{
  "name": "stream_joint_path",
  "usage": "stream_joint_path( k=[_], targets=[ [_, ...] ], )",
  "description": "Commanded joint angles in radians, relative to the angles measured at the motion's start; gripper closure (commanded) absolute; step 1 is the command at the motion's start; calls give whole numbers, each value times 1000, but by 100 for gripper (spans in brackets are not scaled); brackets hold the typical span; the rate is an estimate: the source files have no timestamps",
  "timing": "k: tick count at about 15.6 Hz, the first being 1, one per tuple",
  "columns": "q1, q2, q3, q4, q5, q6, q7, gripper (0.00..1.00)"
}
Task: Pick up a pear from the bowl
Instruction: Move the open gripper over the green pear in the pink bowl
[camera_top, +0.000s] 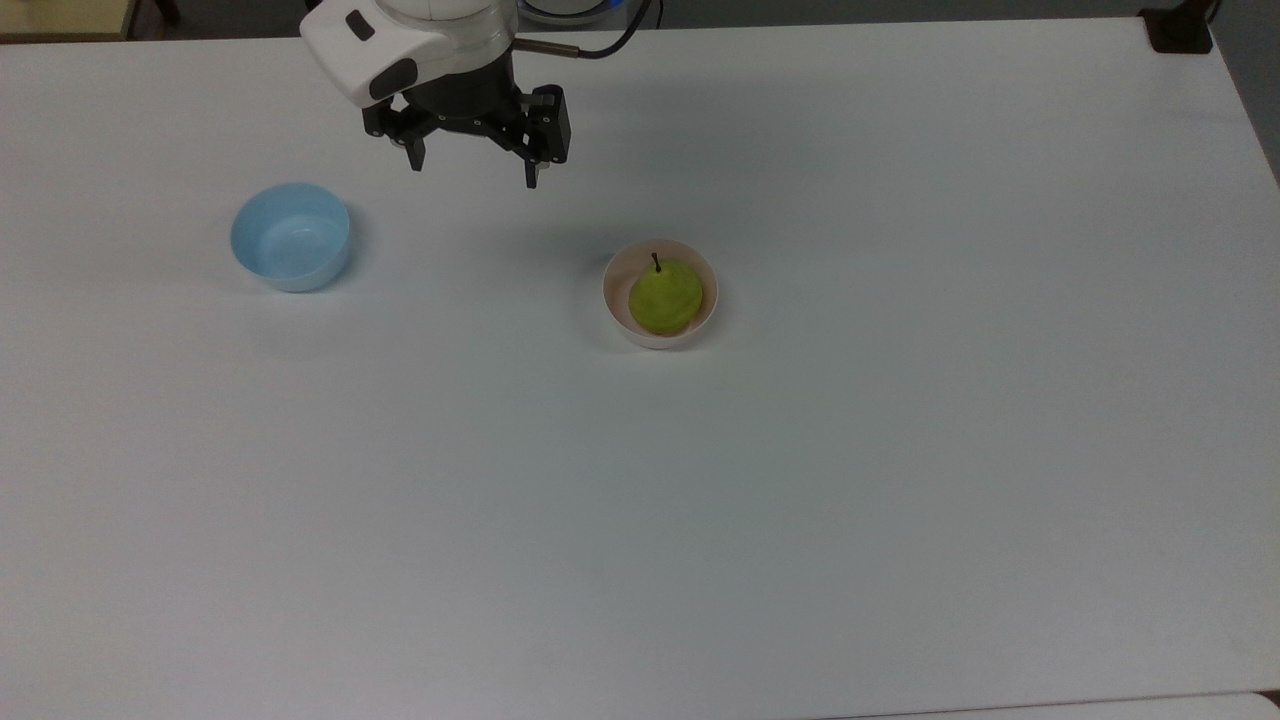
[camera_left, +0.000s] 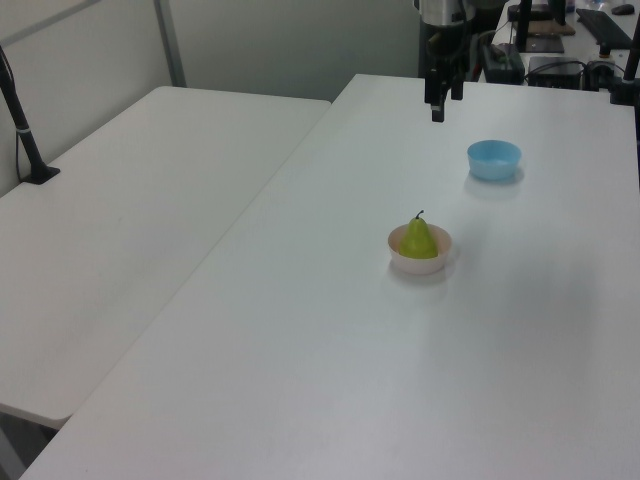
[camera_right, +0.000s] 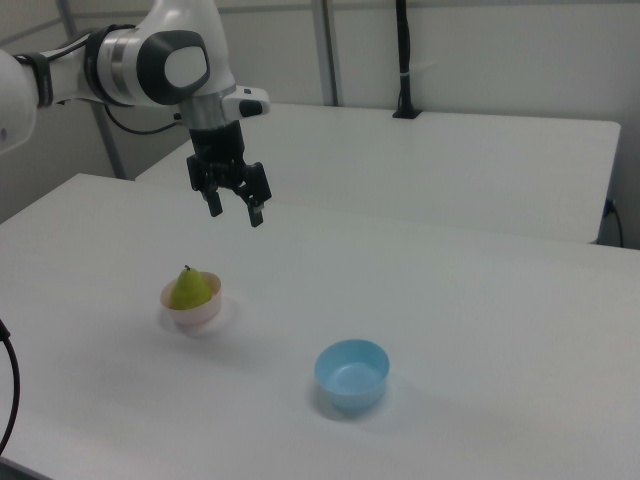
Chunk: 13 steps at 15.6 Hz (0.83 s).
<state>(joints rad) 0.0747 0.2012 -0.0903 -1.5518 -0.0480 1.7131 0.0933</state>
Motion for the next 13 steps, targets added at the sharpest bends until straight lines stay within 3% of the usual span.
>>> stream_joint_path(
  k=[1, 9, 13],
  targets=[
    [-19, -3, 0, 1, -6, 6, 8, 0],
    [-12, 6, 7, 2, 42, 6, 6, 0],
    [34, 15, 15, 2, 47, 6, -64, 0]
  ],
)
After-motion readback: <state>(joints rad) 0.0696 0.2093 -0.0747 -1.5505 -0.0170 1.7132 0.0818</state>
